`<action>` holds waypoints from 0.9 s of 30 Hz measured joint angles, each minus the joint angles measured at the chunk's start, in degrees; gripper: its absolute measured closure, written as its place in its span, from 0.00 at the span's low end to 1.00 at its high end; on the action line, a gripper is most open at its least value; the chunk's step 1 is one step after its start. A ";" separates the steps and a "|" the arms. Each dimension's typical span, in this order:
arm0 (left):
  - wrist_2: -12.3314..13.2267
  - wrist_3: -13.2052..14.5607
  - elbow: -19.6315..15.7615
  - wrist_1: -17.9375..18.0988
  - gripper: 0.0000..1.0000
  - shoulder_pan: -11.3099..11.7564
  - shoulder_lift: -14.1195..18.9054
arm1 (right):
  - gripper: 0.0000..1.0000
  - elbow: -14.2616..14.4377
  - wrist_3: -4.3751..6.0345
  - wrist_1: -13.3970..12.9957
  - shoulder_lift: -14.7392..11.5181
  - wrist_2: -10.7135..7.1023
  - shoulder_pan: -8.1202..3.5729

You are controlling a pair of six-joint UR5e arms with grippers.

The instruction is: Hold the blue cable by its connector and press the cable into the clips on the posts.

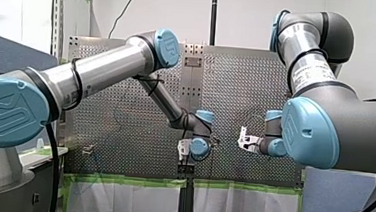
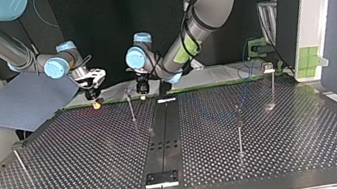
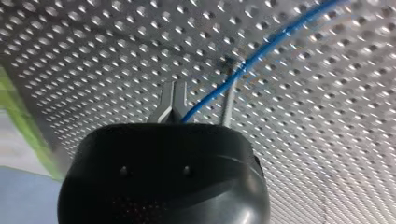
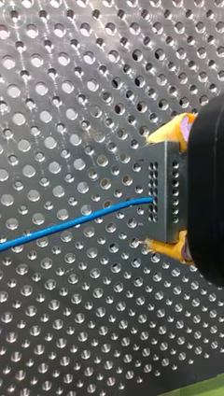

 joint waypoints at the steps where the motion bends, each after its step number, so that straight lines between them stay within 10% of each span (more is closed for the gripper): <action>1: 0.13 0.11 0.22 -0.42 1.00 0.15 -0.06 | 1.00 -0.04 0.02 -0.01 0.00 0.02 -0.05; 27: 2.01 1.17 6.96 -7.84 1.00 2.77 -0.15 | 1.00 -2.51 0.87 0.72 0.03 1.59 -0.91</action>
